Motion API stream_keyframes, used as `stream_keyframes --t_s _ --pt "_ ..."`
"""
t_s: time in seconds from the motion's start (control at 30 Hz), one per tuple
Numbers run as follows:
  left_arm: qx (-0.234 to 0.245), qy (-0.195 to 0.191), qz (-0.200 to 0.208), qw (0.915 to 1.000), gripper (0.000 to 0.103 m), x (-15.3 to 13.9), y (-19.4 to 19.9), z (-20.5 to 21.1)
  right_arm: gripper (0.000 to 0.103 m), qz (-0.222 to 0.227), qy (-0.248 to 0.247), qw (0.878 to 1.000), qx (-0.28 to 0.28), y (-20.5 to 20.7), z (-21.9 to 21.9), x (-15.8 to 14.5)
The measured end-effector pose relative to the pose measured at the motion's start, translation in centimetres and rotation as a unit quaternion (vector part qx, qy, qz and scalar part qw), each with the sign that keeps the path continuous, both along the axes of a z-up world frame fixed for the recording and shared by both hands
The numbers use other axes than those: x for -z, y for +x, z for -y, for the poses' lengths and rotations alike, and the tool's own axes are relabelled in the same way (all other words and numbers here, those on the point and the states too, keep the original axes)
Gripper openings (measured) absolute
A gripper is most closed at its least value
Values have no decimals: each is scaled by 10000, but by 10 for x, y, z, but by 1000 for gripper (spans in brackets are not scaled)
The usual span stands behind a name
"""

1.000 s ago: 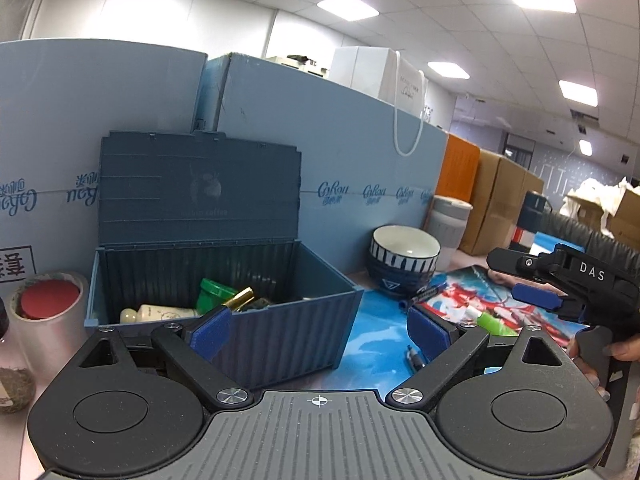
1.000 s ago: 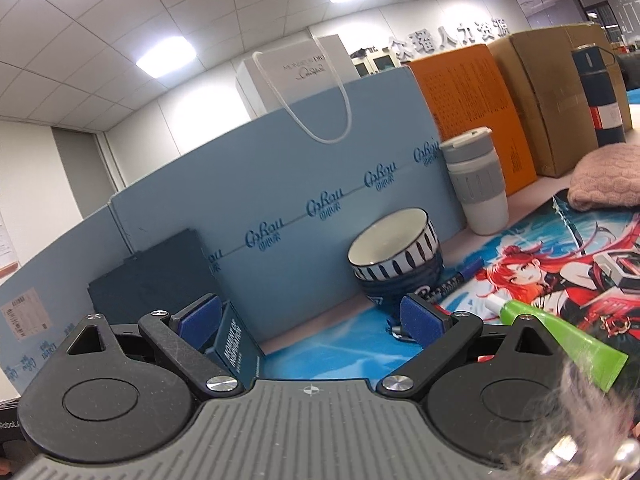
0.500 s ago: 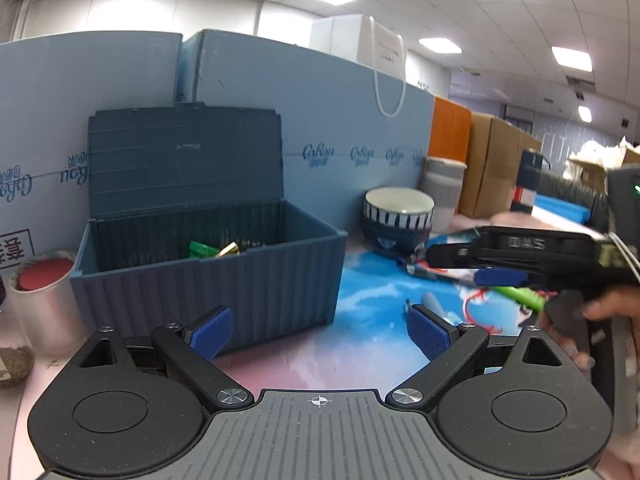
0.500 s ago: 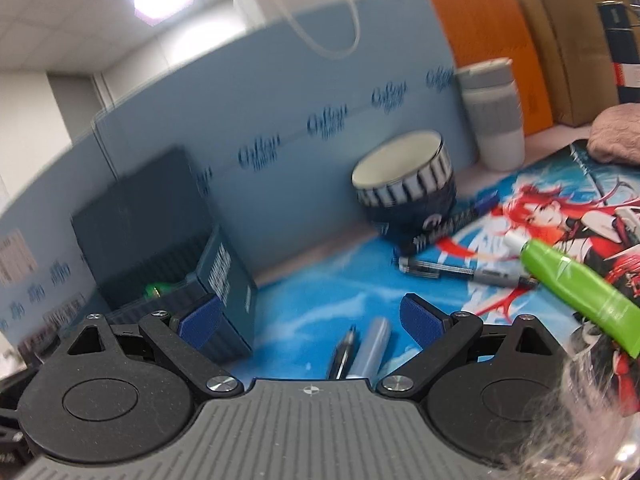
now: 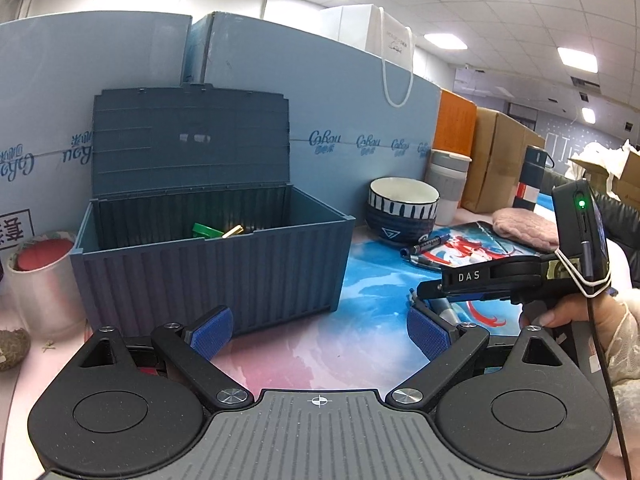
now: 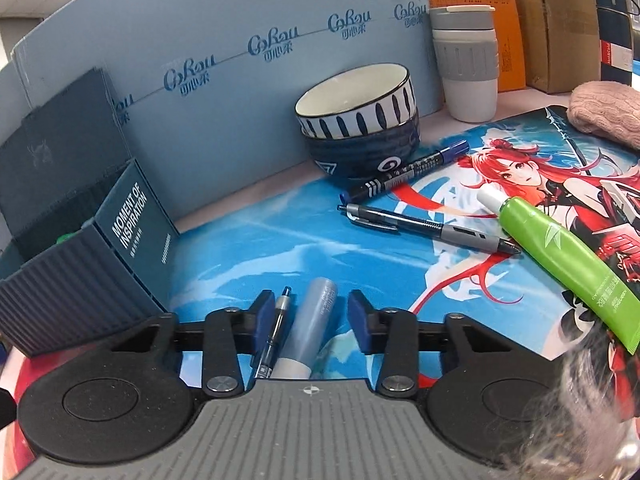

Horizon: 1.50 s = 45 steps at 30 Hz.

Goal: Organize rigid objects
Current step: 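Close the right tool on the light-blue marker and lift it, then carry the marker with the right tool down into the blue box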

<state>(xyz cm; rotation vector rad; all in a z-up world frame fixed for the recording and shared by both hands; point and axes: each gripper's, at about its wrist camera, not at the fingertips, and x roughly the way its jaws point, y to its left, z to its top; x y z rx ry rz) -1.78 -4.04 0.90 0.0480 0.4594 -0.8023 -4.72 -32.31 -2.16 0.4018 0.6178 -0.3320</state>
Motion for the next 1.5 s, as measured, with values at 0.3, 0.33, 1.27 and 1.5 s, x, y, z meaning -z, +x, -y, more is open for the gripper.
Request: stream_keyframes --t_s 0.3,0.33,1.27,1.5 --pt "-33 -38 -22 10000 96 -1 2 -3 16 -120 -413 9990 -121 5 0 1" --pt "-25 -48 -22 10000 96 -2 2 -4 16 -99 -376 9992 -121 4 0 0" --pt "-1034 -1556 -573 9807 96 -48 74 -87 16 2326 137 9623 -1402 50 -106 -117" --pt "-1242 -1626 -628 9768 96 -48 83 -99 16 2008 845 9634 -1561 96 -131 -86"
